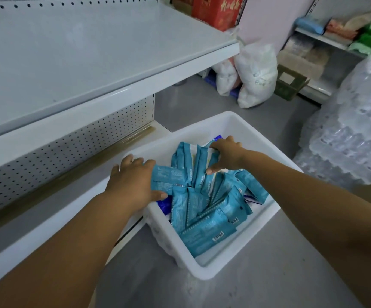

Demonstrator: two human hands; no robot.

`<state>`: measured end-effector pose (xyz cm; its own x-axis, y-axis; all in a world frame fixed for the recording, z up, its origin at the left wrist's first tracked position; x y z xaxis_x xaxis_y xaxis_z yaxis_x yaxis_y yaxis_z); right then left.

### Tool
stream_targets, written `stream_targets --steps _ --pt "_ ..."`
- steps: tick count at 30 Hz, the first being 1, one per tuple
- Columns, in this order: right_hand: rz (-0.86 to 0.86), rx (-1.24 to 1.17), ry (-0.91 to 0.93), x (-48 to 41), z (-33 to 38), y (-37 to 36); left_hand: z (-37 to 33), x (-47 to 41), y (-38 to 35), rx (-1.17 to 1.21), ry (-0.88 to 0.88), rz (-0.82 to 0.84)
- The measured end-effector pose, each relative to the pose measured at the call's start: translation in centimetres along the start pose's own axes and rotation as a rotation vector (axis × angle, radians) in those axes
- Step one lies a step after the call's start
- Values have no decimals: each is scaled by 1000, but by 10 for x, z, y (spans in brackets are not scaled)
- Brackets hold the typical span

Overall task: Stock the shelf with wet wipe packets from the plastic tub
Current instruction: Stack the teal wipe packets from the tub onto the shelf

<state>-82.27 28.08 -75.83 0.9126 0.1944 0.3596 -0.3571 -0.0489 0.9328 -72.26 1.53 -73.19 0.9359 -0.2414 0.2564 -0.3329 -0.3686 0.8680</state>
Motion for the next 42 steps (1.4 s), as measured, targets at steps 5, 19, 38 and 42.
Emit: stream_targets --steps 5,19,38,42 --pt "-63 -237 -42 6 -10 7 1 0 0 -2 0 18" --pt "-464 -1237 -63 75 31 70 -30 10 36 759 -48 -229" --pt "-374 -1241 197 94 134 166 -15 44 126 1442 -188 -269" --pt "-338 -1476 311 101 165 167 -2 53 146 1628 -180 -501"
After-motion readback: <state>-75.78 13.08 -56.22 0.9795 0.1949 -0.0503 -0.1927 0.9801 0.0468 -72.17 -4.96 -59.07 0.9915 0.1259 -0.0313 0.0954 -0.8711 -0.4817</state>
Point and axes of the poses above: each hand's wrist, its own x-axis away from the middle knuckle, its own y-axis out of the back of the hand, z = x × y, the point moved 6 cm from there along -x, towards the middle knuckle, and after that the axes turned 8 degrees about x, right-handed, at the moved point
